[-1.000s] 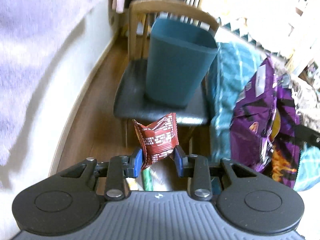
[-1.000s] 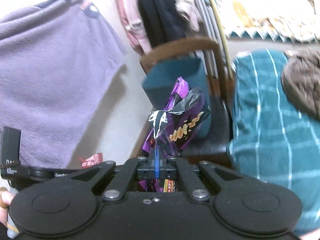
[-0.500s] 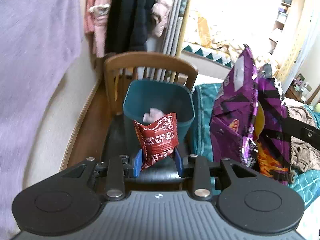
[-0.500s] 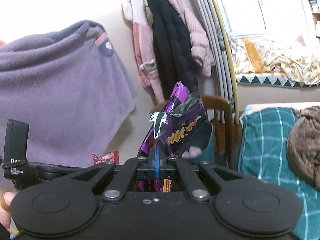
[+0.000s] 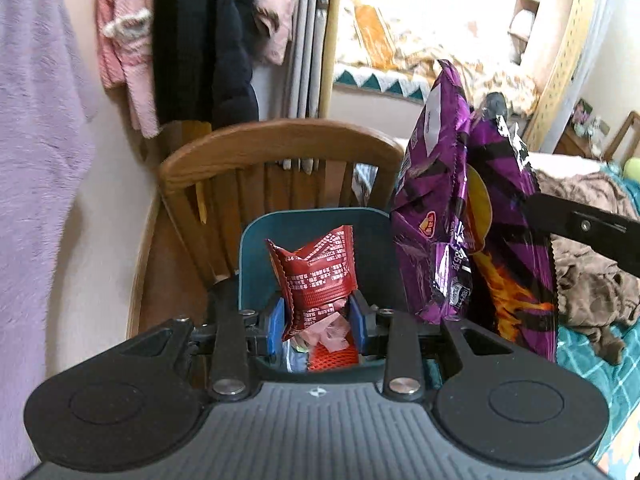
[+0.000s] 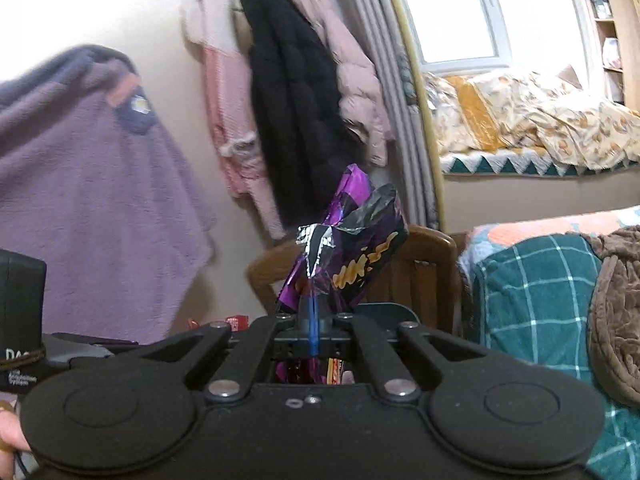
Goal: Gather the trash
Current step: 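Open both tools inside the wastebasket to drop the wrapper and purple bag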
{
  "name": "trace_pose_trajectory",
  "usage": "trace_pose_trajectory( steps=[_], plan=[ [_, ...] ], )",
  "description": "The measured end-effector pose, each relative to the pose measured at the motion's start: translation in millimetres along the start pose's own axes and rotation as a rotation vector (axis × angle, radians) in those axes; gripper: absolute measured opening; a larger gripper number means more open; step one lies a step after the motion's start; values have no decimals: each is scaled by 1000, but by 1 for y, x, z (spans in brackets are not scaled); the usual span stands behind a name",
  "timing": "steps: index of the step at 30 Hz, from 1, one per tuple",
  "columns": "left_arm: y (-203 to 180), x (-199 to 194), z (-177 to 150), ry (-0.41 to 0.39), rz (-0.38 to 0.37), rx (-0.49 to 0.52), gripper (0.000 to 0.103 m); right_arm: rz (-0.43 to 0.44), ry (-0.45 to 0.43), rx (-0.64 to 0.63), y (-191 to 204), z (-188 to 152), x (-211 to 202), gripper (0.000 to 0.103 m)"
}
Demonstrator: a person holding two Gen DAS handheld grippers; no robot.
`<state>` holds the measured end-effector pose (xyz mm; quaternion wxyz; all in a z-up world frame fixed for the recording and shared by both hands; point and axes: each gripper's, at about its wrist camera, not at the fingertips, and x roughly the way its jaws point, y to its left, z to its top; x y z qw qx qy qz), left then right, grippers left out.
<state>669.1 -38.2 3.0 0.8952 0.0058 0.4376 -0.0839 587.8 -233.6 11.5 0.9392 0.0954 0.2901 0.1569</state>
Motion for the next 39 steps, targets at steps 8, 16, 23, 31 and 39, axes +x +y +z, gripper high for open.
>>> trace_pose_trajectory(
  steps=[8,16,23,31,39],
  plan=[
    [5,82,11,104,-35,74,32,-93,73,43,-14,-4,83,0],
    [-2,141,-1,228,-68,134,33,-164,181,65,-25,-29,138,0],
    [-10,177,-15,325,-64,188,33,-216,292,33,-27,-55,163,0],
    [-22,202,-21,403,-71,240,33,-258,402,-4,-27,-77,174,10],
    [-11,215,-17,431,-95,213,49,-255,434,3,-28,-80,167,24]
  ],
)
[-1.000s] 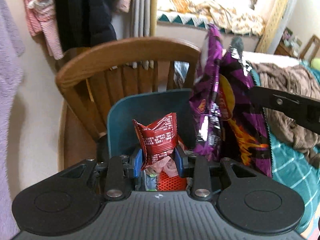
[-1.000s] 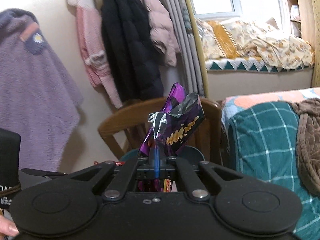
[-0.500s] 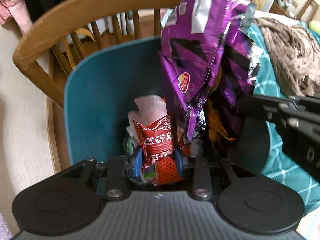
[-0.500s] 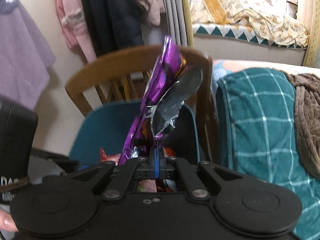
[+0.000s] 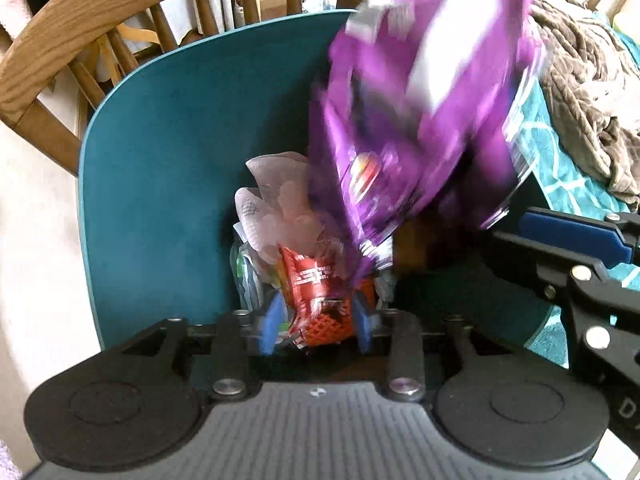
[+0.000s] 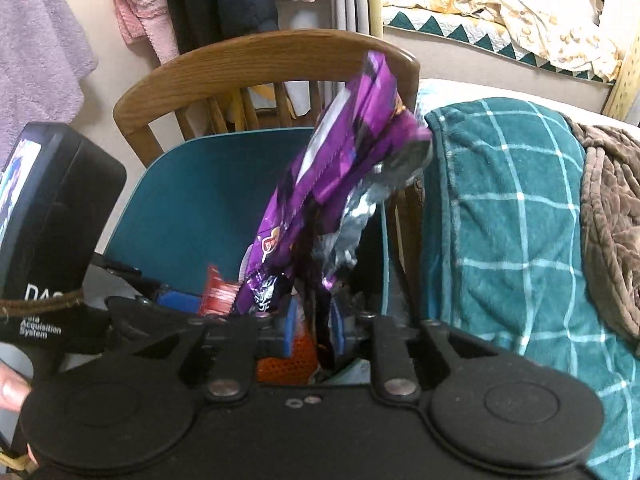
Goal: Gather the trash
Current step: 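Open both tools inside the wastebasket to drop the wrapper and purple bag, then withdraw both tools up and away from the wastebasket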
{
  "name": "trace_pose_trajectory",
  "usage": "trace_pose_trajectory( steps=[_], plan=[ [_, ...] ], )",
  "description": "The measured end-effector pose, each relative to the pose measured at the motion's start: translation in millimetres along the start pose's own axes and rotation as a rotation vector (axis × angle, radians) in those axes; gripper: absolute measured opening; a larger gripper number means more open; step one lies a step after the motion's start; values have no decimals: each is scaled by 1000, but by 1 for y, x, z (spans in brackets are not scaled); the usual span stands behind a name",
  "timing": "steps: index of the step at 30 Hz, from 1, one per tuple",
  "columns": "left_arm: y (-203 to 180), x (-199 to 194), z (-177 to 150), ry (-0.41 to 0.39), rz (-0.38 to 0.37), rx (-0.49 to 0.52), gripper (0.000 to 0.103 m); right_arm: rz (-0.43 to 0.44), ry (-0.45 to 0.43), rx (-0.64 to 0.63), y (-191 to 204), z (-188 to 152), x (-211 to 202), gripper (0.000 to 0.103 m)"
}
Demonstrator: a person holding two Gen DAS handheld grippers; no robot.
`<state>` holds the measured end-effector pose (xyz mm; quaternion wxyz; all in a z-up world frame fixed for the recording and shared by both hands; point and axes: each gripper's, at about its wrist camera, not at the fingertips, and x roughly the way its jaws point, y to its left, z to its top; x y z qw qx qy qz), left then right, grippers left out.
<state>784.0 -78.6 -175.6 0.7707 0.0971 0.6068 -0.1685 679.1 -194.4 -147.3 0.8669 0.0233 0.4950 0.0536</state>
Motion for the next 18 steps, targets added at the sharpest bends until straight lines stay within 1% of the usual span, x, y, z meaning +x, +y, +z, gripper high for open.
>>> trace_pose_trajectory(
  steps=[1,2,3,9,14,18],
  plan=[
    [3,-2,0,-10,-4,-9,56,3,1,6,-1,0,-2,26],
    [5,-5,-1,-21,-9,-19,67,7,-5,13,-3,0,-3,32],
    [7,-7,-2,-33,-16,-23,68,12,-10,20,-4,0,-6,37],
    [12,-30,-14,-92,-9,-24,68,45,-44,45,-9,-3,-28,45],
    [8,-62,-31,-145,7,-57,68,84,-80,16,-8,-10,-56,49],
    [-6,-89,-51,-194,47,-74,68,124,-113,-5,-11,-19,-83,51]
  ],
)
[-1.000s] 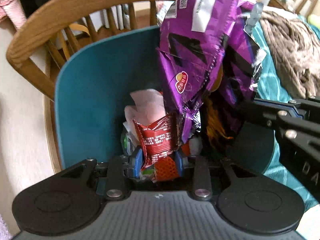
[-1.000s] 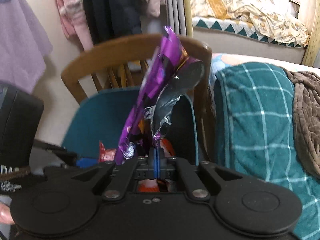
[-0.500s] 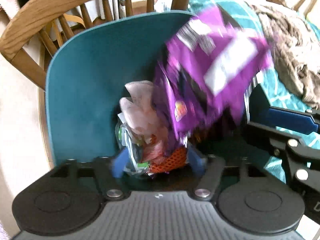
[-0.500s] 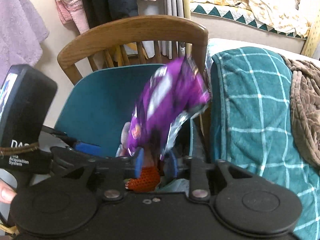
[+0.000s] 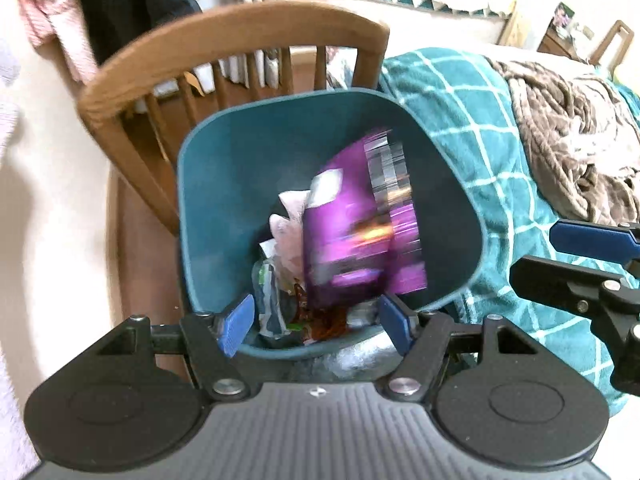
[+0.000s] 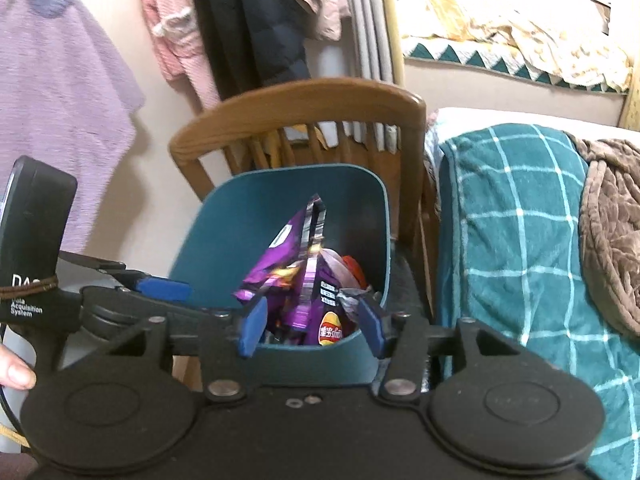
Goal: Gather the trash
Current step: 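Withdraw both tools up and away from the wastebasket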
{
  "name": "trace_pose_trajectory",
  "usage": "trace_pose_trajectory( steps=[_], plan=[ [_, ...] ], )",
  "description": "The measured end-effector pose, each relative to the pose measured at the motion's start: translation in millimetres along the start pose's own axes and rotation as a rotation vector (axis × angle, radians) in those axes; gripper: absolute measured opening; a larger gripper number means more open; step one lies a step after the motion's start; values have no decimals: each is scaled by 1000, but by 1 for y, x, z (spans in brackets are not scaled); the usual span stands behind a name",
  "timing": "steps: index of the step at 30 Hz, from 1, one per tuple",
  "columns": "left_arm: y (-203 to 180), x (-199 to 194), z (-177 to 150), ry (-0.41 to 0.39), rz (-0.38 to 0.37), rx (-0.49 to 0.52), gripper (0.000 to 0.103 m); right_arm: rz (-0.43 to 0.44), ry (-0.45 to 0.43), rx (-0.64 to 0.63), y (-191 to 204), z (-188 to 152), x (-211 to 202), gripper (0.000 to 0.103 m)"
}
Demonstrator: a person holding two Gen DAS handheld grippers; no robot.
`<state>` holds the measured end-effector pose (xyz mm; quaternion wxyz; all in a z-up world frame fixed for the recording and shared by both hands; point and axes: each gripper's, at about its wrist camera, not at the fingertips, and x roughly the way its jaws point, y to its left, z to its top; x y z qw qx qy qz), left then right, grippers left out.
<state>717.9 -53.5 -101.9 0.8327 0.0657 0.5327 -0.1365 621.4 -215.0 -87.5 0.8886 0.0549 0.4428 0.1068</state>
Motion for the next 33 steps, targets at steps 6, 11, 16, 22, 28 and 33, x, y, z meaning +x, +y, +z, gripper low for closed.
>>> trace_pose_trajectory(
  steps=[6,11,16,22,28,33],
  plan=[
    [-28,-53,-27,-75,42,-46,68,65,-47,-36,-4,-16,-45,54],
    [-59,-95,-57,-138,68,-99,68,128,-76,-72,-13,-35,-85,58],
    [-89,-134,-93,-192,106,-158,70,193,-100,-128,-21,-60,-125,61],
    [-119,-161,-130,-224,134,-226,73,251,-119,-186,-34,-90,-163,64],
    [-134,-177,-158,-242,151,-266,75,293,-140,-220,-40,-113,-190,77],
    [-133,-170,-181,-266,157,-271,79,307,-144,-211,-43,-127,-189,86]
  ],
)
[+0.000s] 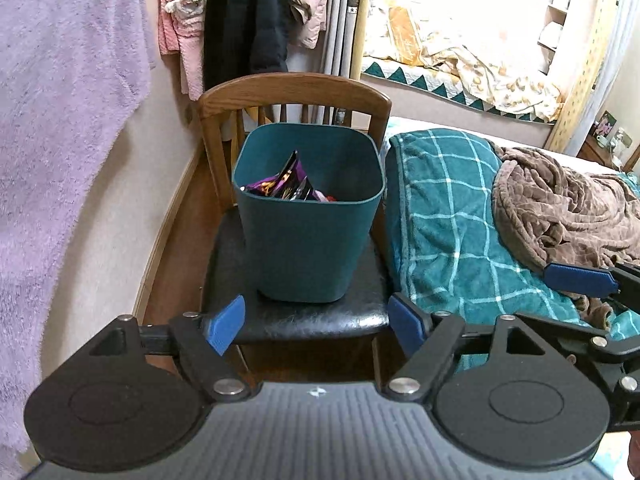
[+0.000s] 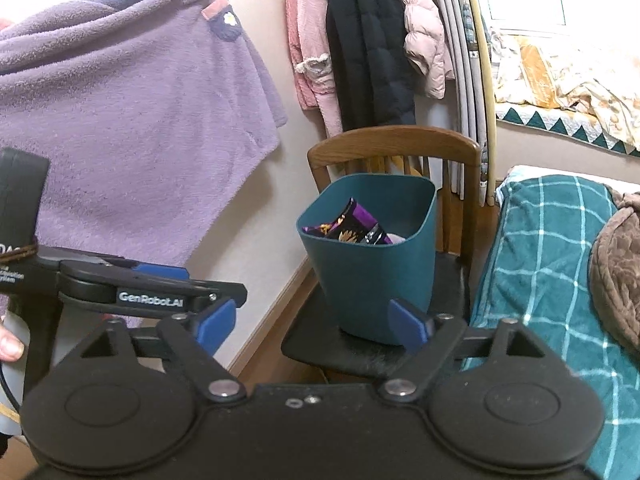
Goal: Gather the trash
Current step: 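Lower both tools toward the bottles left on the floor, then grasp the milk carton with the left tool while the right tool grasps the white tissue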
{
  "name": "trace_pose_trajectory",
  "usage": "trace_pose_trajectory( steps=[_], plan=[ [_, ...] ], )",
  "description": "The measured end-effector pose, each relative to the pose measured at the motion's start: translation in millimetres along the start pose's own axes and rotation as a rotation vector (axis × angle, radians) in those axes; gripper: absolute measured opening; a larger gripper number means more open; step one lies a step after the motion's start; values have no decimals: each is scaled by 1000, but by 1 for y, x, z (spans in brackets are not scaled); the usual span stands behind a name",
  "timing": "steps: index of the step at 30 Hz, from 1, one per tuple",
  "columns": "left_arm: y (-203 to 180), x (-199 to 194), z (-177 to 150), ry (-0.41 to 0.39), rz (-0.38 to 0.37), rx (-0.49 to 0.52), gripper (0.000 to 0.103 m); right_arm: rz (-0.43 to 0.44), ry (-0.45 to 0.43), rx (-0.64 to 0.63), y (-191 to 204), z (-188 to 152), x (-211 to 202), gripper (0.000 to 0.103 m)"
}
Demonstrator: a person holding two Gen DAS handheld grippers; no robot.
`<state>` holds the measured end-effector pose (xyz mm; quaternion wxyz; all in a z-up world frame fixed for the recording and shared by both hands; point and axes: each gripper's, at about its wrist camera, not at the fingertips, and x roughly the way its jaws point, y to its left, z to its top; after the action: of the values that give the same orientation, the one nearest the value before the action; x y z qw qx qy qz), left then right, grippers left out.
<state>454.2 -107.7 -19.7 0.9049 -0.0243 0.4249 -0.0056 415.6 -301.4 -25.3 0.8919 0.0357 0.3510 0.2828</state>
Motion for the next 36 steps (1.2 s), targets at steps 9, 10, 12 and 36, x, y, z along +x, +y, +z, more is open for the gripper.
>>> trace_pose_trajectory(
  steps=[9,10,12,36],
  plan=[
    [44,76,-68,50,-35,-42,81,-13,56,55,-10,-66,64,101],
    [50,89,-77,66,-40,-48,82,-16,70,63,-12,-76,75,102],
    [61,119,-99,99,-44,-58,90,-30,106,77,-16,-100,99,102],
    [146,534,-405,561,139,-173,101,-56,616,87,-70,-487,421,92]
  ],
)
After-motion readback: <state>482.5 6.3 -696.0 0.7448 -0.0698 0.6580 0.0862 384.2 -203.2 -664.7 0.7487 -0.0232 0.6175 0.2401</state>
